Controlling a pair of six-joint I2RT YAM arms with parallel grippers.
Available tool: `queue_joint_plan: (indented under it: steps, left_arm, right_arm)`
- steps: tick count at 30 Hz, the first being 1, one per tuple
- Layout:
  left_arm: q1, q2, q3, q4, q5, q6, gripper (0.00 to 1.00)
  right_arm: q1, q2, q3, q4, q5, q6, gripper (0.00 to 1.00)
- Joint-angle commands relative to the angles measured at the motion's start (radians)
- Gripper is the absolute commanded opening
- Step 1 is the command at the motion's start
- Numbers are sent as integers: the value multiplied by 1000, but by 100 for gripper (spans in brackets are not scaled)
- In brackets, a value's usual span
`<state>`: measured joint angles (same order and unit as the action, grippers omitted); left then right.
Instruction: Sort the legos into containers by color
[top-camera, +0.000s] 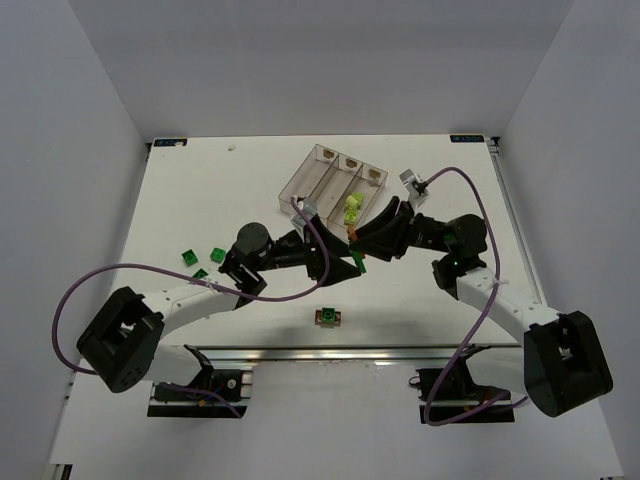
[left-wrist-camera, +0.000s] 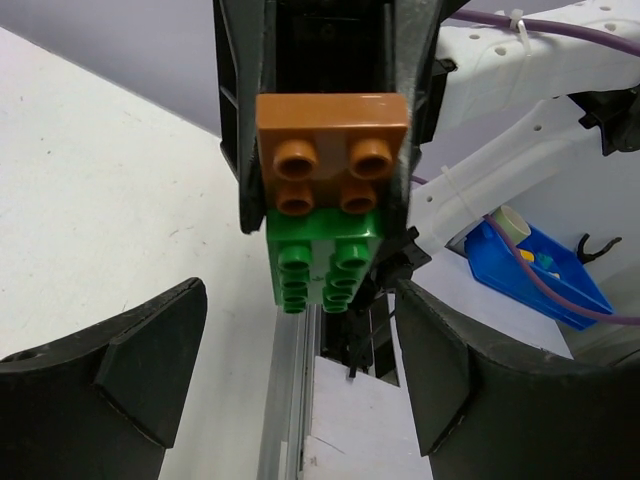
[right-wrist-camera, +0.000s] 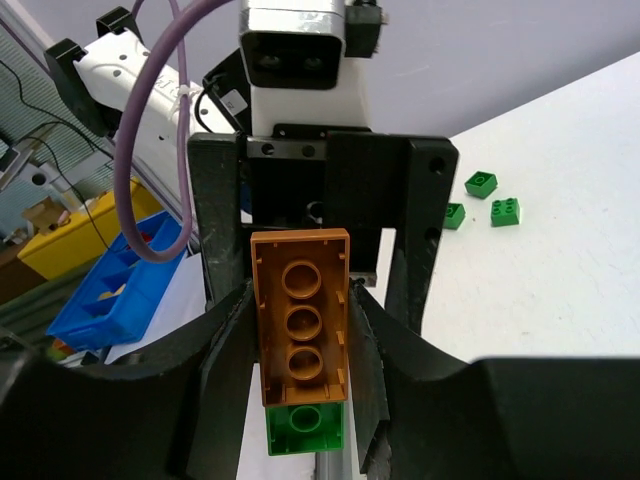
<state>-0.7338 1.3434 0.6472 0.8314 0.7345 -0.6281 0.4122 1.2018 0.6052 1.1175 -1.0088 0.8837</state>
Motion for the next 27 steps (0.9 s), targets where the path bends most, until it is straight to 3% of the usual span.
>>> queue_joint_plan:
  steps: [1,14,27]
  left_arm:
    - [-9,-3,2,25,11,4,85]
    - [-10,-6,-9,69,23,-12,75]
    - [-13,8,-1,58,37,-15,65]
  right_arm:
    - [26,-18,-18,51,42,-48,0]
    - [82,7,-68,156,104,-103,0]
    - [80,-80,-79,165,122,-150,0]
